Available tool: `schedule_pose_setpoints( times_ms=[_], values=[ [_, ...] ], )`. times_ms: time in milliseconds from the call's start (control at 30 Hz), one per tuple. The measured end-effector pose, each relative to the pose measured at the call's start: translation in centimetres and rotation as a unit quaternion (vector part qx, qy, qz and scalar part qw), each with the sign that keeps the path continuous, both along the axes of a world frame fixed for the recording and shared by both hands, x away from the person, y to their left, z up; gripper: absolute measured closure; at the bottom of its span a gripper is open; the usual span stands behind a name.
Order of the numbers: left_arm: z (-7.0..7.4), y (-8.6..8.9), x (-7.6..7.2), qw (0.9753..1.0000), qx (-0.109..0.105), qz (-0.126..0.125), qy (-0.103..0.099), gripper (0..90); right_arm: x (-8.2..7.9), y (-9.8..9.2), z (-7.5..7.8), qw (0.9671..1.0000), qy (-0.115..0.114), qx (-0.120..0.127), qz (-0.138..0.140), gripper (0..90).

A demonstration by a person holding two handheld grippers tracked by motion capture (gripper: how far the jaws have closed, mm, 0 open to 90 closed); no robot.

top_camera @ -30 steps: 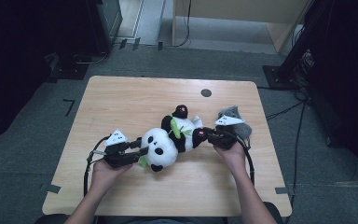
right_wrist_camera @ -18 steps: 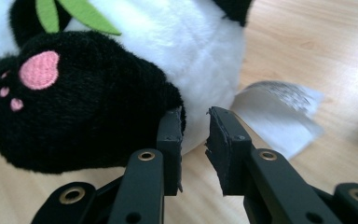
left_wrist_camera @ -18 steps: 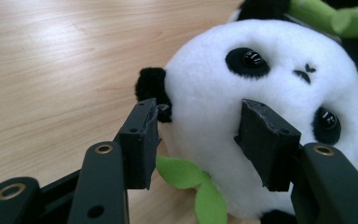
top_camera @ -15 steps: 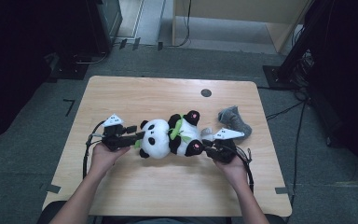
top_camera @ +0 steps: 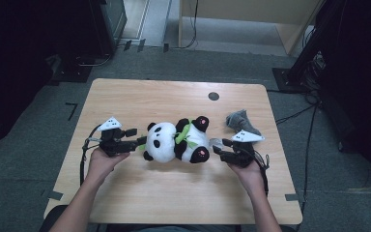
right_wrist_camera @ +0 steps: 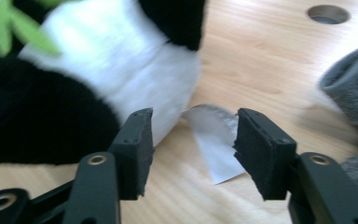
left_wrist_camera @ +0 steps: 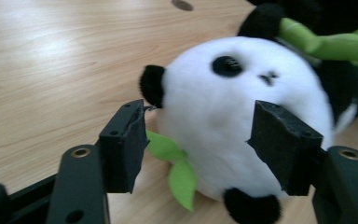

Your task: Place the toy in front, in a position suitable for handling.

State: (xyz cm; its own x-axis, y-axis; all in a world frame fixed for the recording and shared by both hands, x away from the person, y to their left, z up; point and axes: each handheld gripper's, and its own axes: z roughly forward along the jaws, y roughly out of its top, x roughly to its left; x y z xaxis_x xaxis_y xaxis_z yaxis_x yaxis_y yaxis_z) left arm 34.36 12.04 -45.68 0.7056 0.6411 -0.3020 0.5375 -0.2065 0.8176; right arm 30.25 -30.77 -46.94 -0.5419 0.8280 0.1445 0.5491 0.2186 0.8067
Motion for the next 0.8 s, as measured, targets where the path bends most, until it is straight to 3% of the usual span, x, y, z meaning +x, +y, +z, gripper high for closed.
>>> schedule_pose_setpoints(
  times_ms=[67,167,267,367,433,533,667,800],
  values=[
    [0.1,-0.5,-0.6,0.9999,-0.003,-0.014,0.000,28.4,0.5,-0.4,0.4,0.9999,-0.001,0.003,-0.011,41.9],
    [0.2,-1.5,-1.4,0.9996,0.016,-0.020,-0.015,17.8,1.4,-0.8,0.7,0.9994,0.007,0.005,-0.032,35.4],
    [-0.1,-2.2,-1.6,0.9994,0.020,-0.028,-0.005,10.5,2.1,-1.5,0.8,0.9987,0.003,0.005,-0.051,31.4],
    [-0.5,-2.8,-1.5,0.9995,0.020,-0.025,-0.002,2.5,2.8,-2.3,0.9,0.9976,0.010,0.023,-0.065,28.3],
    [-0.7,-3.2,-1.5,0.9996,0.013,-0.025,-0.008,1.2,3.3,-2.7,0.9,0.9971,0.017,0.027,-0.069,25.4],
    [-1.0,-4.1,-1.3,0.9995,0.013,-0.025,-0.014,0.0,3.7,-3.4,1.1,0.9965,0.013,0.014,-0.081,23.6],
    [-1.5,-5.2,-1.1,0.9991,0.034,-0.010,-0.021,0.0,4.5,-4.5,0.7,0.9951,0.021,0.000,-0.096,22.3],
    [-2.2,-5.4,-0.7,0.9992,0.035,-0.013,-0.018,0.0,5.3,-5.8,0.1,0.9926,0.028,-0.017,-0.117,23.4]
  ],
)
